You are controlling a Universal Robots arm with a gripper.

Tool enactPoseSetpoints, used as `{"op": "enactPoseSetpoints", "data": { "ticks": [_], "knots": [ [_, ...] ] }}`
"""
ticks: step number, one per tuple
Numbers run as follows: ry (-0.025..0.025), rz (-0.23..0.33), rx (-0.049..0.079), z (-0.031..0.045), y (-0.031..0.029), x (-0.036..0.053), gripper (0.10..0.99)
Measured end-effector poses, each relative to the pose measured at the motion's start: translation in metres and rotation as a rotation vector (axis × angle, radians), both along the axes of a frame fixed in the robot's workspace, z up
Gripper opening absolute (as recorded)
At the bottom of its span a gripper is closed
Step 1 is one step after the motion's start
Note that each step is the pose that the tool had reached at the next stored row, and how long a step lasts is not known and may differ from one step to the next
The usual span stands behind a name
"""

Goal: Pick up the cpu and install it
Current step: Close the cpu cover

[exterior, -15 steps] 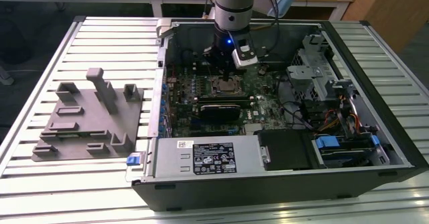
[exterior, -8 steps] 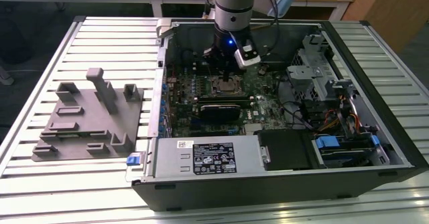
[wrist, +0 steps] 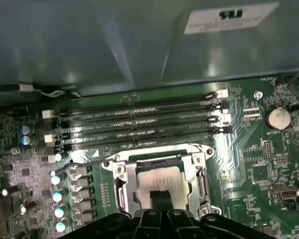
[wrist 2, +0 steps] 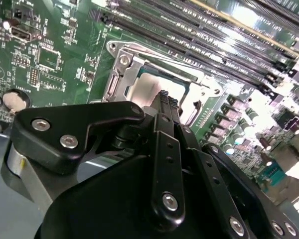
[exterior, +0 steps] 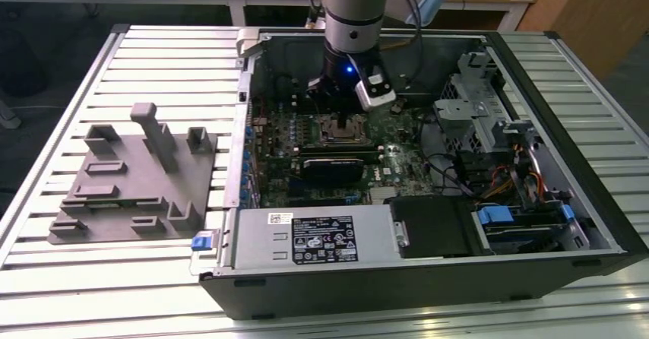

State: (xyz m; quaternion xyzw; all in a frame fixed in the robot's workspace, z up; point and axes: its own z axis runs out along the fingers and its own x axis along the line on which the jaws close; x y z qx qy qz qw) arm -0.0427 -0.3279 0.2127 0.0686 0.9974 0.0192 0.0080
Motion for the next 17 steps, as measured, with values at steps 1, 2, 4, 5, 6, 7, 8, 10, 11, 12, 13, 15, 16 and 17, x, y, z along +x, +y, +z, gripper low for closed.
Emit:
{"op": "enactPoseSetpoints", "data": {
  "ticks": [1,2,4,5,6,7,8,10,11,12,13,15,16,17],
  "knots": [
    [0.0000,0.000,0.000,-0.0002,-0.0005,-0.0004,0.106],
    [-0.0001,0.000,0.000,-0.0006,-0.0006,-0.0009,0.106],
    [-0.0001,0.000,0.000,-0.0011,-0.0007,-0.0029,0.106],
    [0.0000,0.000,0.000,-0.0014,-0.0008,-0.0044,0.106],
    [0.0000,0.000,0.000,-0.0016,-0.0008,-0.0057,0.106],
    [0.0000,0.000,0.000,-0.0018,-0.0008,-0.0074,0.106],
    [0.0000,0.000,0.000,-0.0020,-0.0008,-0.0089,0.106],
    [0.0000,0.000,0.000,-0.0025,-0.0008,-0.0119,0.106],
    [0.0000,0.000,0.000,-0.0028,-0.0008,-0.0134,0.106],
    [0.0000,0.000,0.000,-0.0030,-0.0008,-0.0149,0.106],
    [0.0000,0.000,0.000,-0.0033,-0.0008,-0.0164,0.106],
    [0.0000,0.000,0.000,-0.0036,-0.0008,-0.0185,0.106],
    [0.0000,0.000,0.000,-0.0036,-0.0008,-0.0185,0.106],
    [0.0001,0.000,0.000,-0.0036,-0.0008,-0.0185,0.106]
  ]
}}
